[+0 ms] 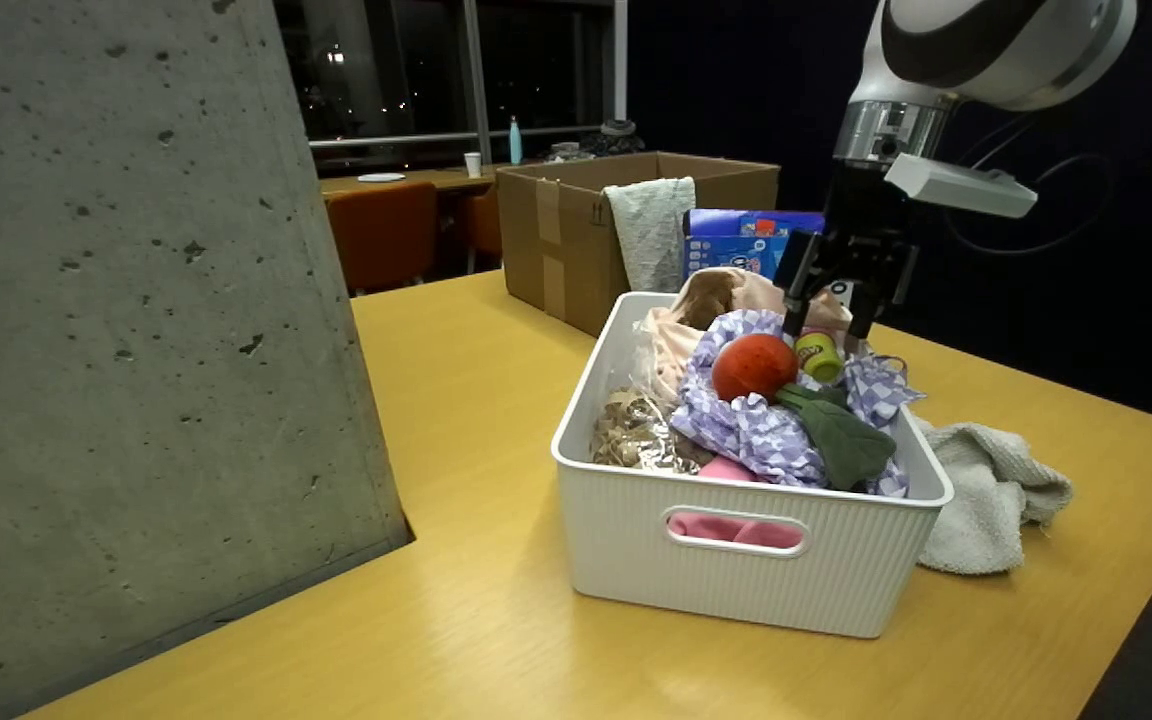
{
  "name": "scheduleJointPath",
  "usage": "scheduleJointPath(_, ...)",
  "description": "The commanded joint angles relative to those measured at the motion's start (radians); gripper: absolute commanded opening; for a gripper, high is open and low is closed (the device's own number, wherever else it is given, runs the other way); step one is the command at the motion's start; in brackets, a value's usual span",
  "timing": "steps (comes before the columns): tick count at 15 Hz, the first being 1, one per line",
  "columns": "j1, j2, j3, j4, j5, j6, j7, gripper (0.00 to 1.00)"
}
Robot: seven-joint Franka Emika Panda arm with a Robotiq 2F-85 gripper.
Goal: Remove the white towel, the yellow container and turnip plushie from the basket
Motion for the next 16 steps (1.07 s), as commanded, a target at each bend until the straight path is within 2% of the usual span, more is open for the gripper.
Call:
scheduleJointPath(1,0.002,0.031,0.008,0.033,0.034,-0.015,-0.007,0.74)
scheduleJointPath(8,0.001,0.01,0.009,-0.022,0.046,0.013,-0.006,0.2)
scheduleJointPath(9,0.006,-0.006,0.005,-0.041,0.043,0.02,0.004,0.17)
scheduleJointPath(16,0.003,-0.176,-0.014,-0.234,0.034,0.119,0.025,0.17)
